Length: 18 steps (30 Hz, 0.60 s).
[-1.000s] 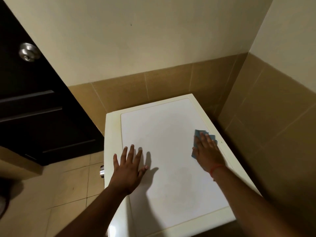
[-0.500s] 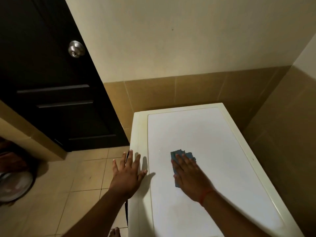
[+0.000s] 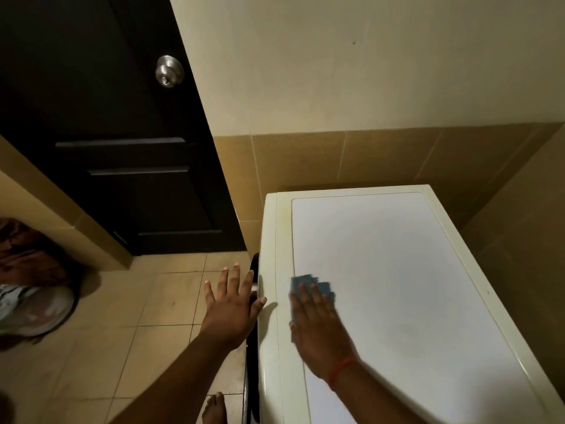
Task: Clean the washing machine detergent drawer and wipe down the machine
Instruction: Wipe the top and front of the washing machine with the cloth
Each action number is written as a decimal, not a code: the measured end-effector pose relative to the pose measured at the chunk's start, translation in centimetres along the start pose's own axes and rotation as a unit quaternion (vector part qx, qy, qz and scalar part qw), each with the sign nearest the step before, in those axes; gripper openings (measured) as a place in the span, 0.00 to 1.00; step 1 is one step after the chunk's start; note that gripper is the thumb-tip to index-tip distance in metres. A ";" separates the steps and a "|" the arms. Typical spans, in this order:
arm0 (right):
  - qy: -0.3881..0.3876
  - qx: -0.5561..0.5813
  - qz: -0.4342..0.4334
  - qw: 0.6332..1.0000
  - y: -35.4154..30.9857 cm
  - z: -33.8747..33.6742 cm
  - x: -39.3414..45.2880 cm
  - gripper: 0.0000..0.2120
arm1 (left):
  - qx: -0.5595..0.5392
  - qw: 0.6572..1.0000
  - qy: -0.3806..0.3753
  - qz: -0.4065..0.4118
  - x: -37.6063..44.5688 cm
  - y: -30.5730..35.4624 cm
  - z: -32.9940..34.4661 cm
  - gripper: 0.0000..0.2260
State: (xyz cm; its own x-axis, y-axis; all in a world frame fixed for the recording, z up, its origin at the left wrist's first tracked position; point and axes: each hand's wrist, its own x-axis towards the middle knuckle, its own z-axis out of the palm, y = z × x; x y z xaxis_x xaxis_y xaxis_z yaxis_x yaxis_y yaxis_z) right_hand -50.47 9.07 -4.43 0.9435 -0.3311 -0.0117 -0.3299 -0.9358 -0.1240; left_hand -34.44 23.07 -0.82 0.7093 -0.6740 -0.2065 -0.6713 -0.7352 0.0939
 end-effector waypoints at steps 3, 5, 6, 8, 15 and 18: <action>-0.007 -0.014 -0.056 0.998 -0.2 -0.3 1.3 0.26 | 0.003 1.000 -0.005 0.001 0.3 -1.1 -0.1 0.32; 0.000 -0.003 0.036 0.999 -0.4 -0.6 2.6 0.27 | 0.006 1.000 -0.010 0.006 0.5 -1.8 -0.4 0.32; -0.010 0.008 0.062 0.998 -1.3 -0.6 3.0 0.27 | 0.008 1.000 -0.016 0.009 0.6 -2.1 -0.5 0.32; -0.019 0.003 -0.005 1.000 -3.5 0.1 3.4 0.27 | 0.010 1.000 -0.020 0.013 1.0 -2.7 -0.6 0.32; -0.019 0.011 0.073 0.997 -4.8 -0.3 7.3 0.29 | 0.005 0.999 -0.020 0.026 2.2 -4.3 -0.4 0.34; -0.021 -0.009 -0.020 1.000 -5.9 0.0 9.2 0.28 | -0.002 0.999 -0.021 0.035 2.5 -4.7 -0.1 0.37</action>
State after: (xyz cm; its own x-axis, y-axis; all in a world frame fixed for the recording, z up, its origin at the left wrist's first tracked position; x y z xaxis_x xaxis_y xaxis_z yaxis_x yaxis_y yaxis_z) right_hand -39.88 11.54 -3.77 0.9564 -0.2881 -0.0482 -0.2917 -0.9505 -0.1070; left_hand -29.45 24.86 -1.65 0.6509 -0.7203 -0.2398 -0.7181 -0.6866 0.1132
